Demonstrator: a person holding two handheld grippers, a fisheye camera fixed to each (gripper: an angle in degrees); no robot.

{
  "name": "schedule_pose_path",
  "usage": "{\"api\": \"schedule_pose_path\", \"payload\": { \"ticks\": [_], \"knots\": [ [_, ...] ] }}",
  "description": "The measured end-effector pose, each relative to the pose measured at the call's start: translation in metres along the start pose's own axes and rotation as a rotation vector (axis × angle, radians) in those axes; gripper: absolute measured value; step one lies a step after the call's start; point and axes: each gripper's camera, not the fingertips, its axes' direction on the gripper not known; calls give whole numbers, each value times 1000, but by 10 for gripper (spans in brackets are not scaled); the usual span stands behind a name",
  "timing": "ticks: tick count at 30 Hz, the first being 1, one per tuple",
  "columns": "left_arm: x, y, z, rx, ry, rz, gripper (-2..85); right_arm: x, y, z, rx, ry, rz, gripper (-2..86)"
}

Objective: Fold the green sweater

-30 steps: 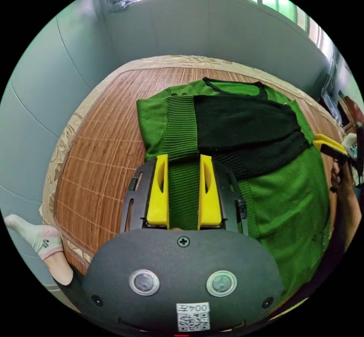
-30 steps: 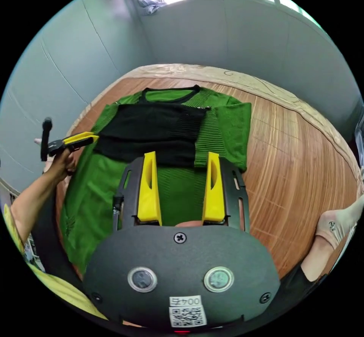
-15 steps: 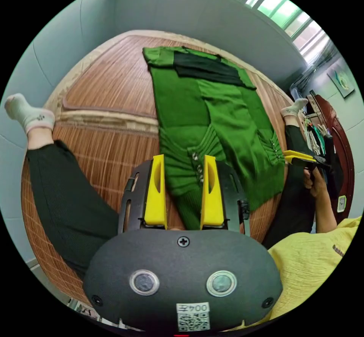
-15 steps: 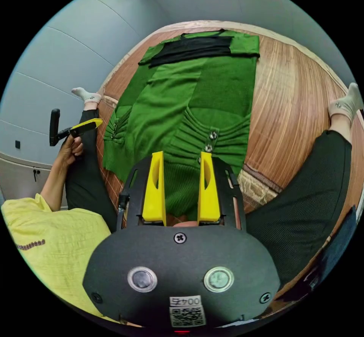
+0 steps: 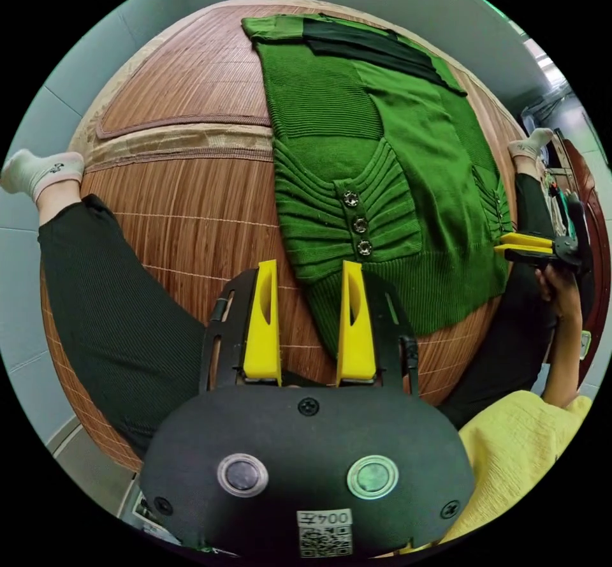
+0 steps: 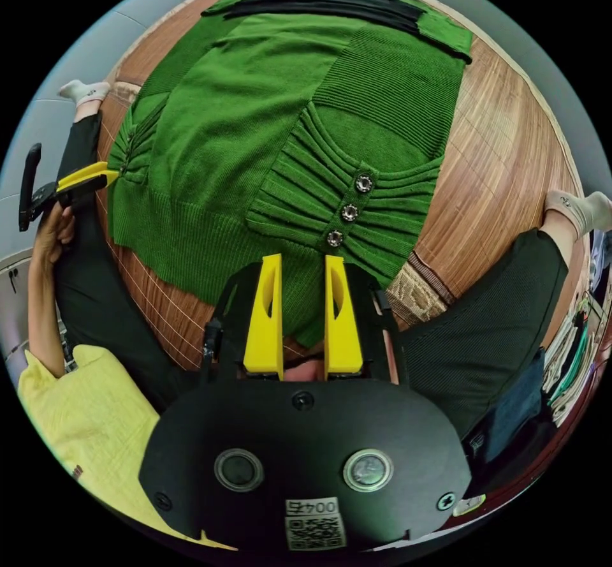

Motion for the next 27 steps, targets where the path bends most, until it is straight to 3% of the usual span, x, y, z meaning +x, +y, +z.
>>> {"api": "schedule_pose_path", "payload": {
  "ticks": [7,14,19,22,27],
  "knots": [
    [0,6,4,-93,186,13,140,-13,-13,-2,-29,-16,1,88],
    [31,10,12,-163,-1,85,117,-22,-31,1,-96,-42,-27,82],
    [30,7,11,-173,-1,71,72,-22,-35,3,-101,-59,-40,75],
    [35,7,8,-196,94,100,55,-33,-36,4,-97,-18,-65,74],
    [44,12,10,-249,-13,136,71,-50,-41,7,-115,40,-71,74]
  ]
}}
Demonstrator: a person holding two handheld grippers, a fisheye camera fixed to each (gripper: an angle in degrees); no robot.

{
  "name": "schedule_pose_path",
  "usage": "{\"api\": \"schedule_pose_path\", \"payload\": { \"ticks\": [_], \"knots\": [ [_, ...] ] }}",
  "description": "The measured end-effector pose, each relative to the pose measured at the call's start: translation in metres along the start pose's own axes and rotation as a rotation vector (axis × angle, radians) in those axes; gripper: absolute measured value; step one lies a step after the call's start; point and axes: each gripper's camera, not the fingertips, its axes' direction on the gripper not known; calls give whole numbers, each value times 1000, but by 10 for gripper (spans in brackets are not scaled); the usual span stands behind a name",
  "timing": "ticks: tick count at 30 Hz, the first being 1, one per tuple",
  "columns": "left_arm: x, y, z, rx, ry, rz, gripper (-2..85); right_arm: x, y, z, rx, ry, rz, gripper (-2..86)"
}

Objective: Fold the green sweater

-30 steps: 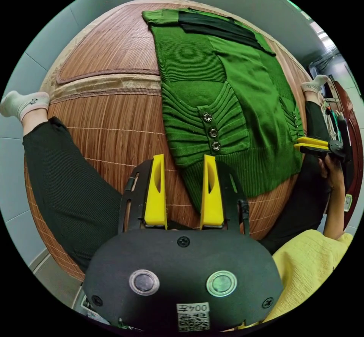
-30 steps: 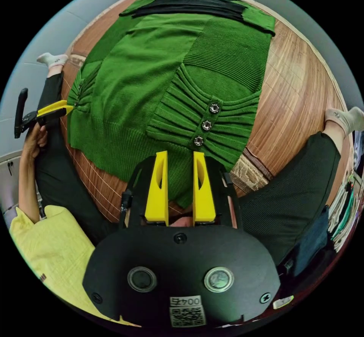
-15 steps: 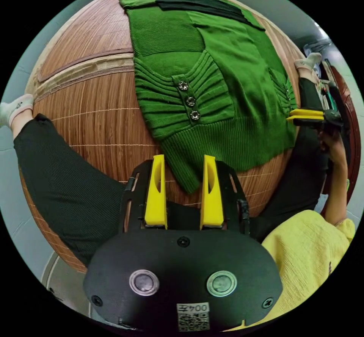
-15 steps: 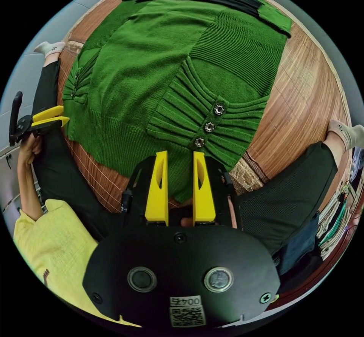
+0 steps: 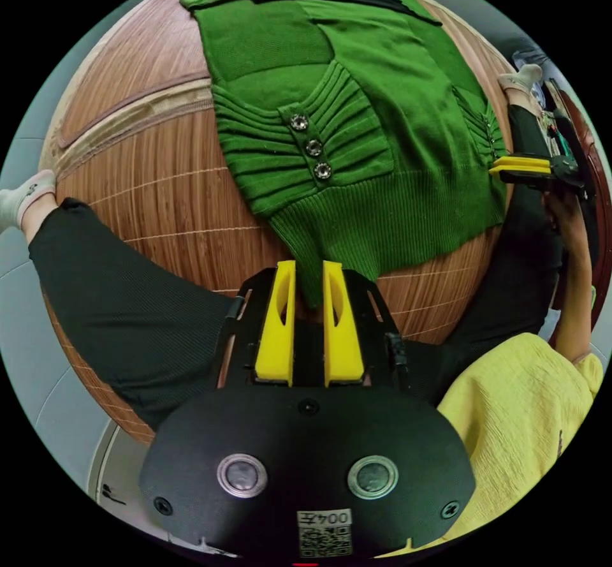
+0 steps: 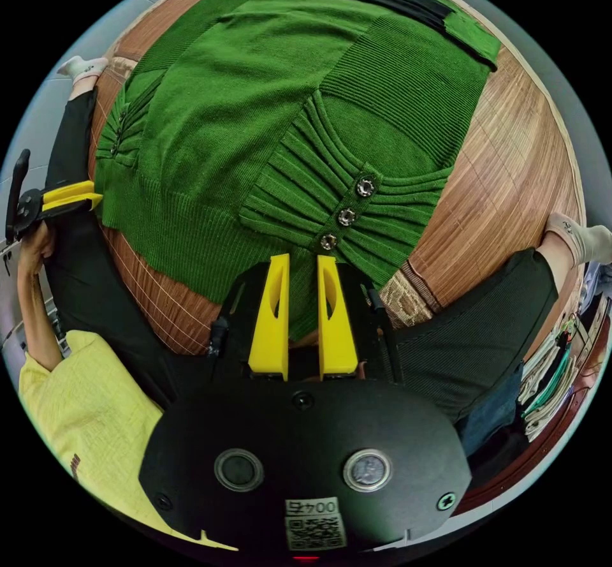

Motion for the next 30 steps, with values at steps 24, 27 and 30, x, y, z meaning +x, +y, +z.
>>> {"api": "schedule_pose_path", "payload": {
  "ticks": [24,27,30],
  "knots": [
    [4,10,24,-198,-79,41,57,-30,-12,5,-63,22,-50,76],
    [-7,21,15,-177,-47,30,66,-32,-10,6,-53,28,-52,75],
    [-25,24,-13,-33,-25,-20,65,-34,-7,6,-44,28,-53,75]
  ]
}}
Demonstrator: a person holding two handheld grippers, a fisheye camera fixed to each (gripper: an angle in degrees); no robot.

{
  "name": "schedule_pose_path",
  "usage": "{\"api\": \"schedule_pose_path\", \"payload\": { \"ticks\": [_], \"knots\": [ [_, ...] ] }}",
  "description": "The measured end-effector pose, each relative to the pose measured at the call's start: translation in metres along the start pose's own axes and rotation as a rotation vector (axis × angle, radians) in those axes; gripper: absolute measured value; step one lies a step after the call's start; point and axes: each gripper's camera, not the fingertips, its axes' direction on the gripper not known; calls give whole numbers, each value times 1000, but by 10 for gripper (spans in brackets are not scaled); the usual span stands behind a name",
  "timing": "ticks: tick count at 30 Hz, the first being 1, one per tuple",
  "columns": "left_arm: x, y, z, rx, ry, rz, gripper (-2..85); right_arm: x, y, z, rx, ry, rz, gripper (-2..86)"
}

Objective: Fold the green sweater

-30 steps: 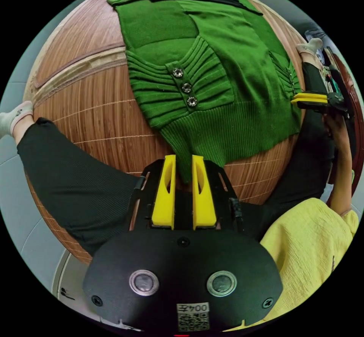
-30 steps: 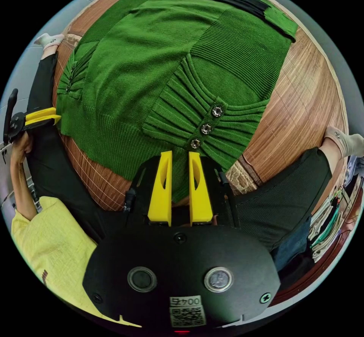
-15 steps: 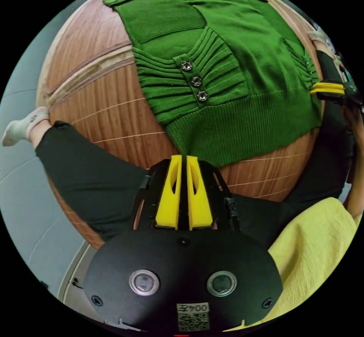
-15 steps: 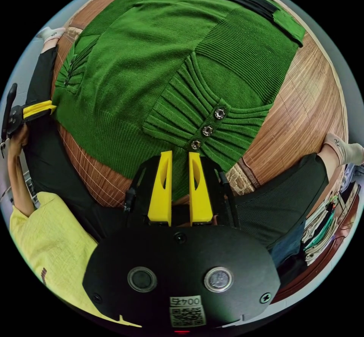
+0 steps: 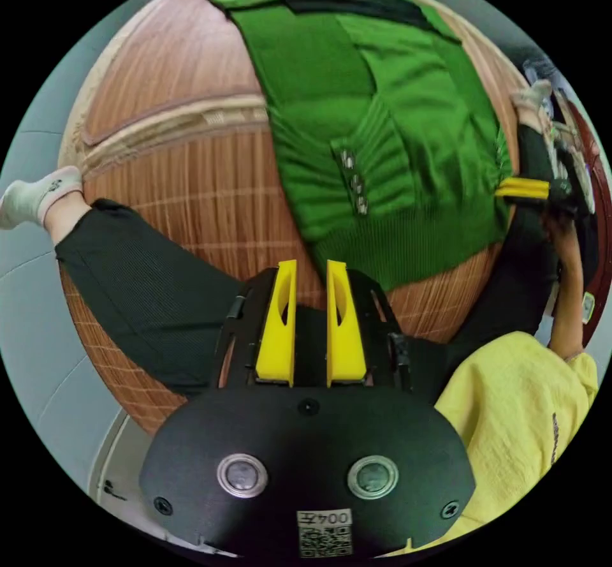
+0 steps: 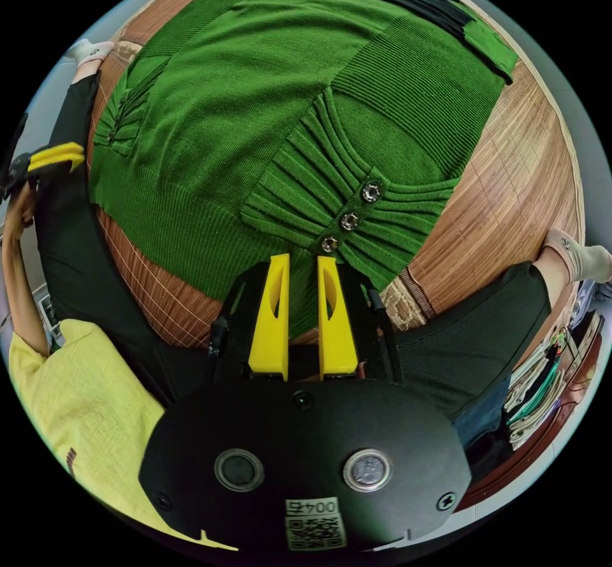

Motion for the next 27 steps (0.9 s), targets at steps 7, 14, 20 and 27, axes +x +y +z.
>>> {"api": "schedule_pose_path", "payload": {
  "ticks": [7,14,20,27],
  "knots": [
    [-38,-41,-26,353,96,-151,57,0,4,1,1,-19,-4,75],
    [-41,-56,-2,375,-38,-205,28,-2,11,1,19,-12,-12,75],
    [-62,-27,10,452,107,-213,22,-1,18,1,37,-25,0,75],
    [-20,51,-3,643,164,-120,22,-5,28,0,67,-5,17,74]
  ]
}}
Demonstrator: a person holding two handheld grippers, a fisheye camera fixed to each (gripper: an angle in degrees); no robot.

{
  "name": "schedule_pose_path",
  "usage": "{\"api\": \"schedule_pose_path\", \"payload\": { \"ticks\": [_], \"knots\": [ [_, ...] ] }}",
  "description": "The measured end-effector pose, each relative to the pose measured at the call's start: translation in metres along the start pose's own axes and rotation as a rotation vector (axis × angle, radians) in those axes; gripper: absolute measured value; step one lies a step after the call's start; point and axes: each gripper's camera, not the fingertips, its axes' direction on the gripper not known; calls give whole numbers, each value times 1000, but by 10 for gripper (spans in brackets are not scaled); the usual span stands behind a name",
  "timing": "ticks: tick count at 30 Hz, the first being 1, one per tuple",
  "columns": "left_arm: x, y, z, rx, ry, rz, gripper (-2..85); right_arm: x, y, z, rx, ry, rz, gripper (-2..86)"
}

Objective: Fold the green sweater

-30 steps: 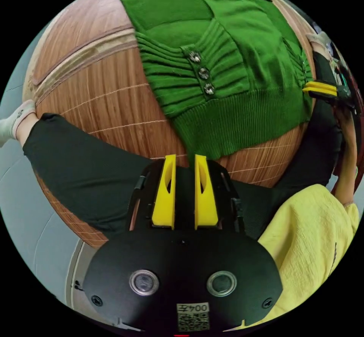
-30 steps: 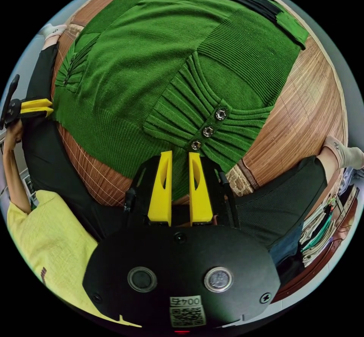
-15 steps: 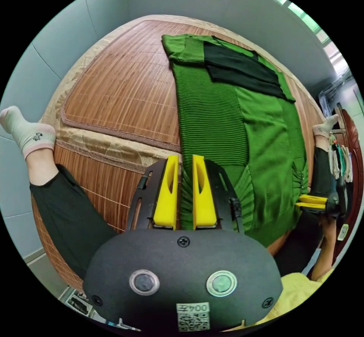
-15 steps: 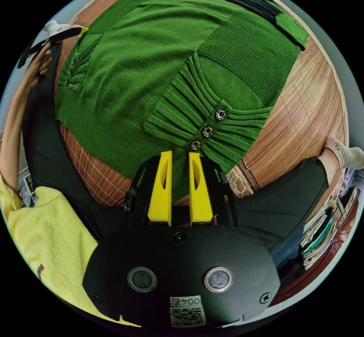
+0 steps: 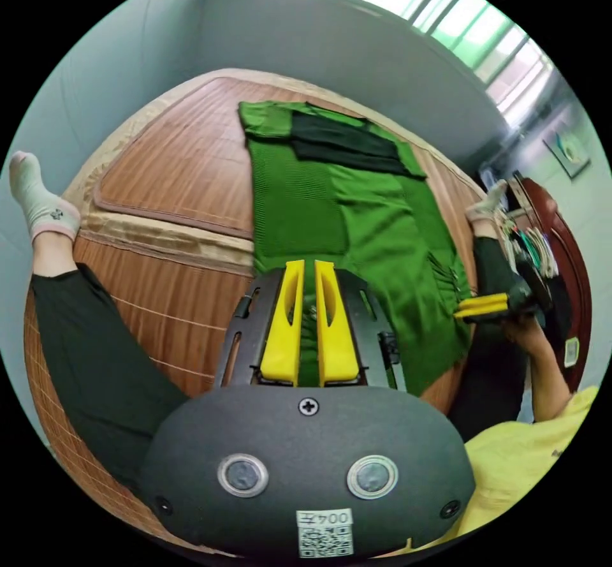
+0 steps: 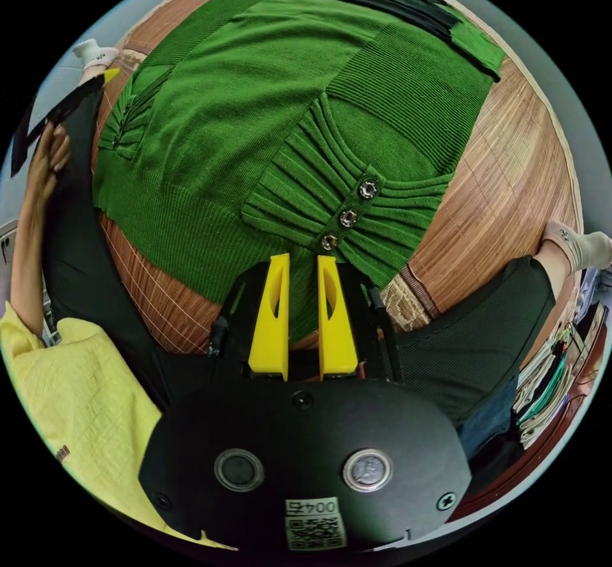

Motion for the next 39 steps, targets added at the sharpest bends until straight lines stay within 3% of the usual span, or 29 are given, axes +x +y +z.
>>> {"api": "schedule_pose_path", "payload": {
  "ticks": [8,39],
  "knots": [
    [62,88,35,-117,125,86,6,-5,12,-2,35,38,-50,75],
    [89,147,69,-119,43,112,5,17,34,-12,19,32,-47,74]
  ]
}}
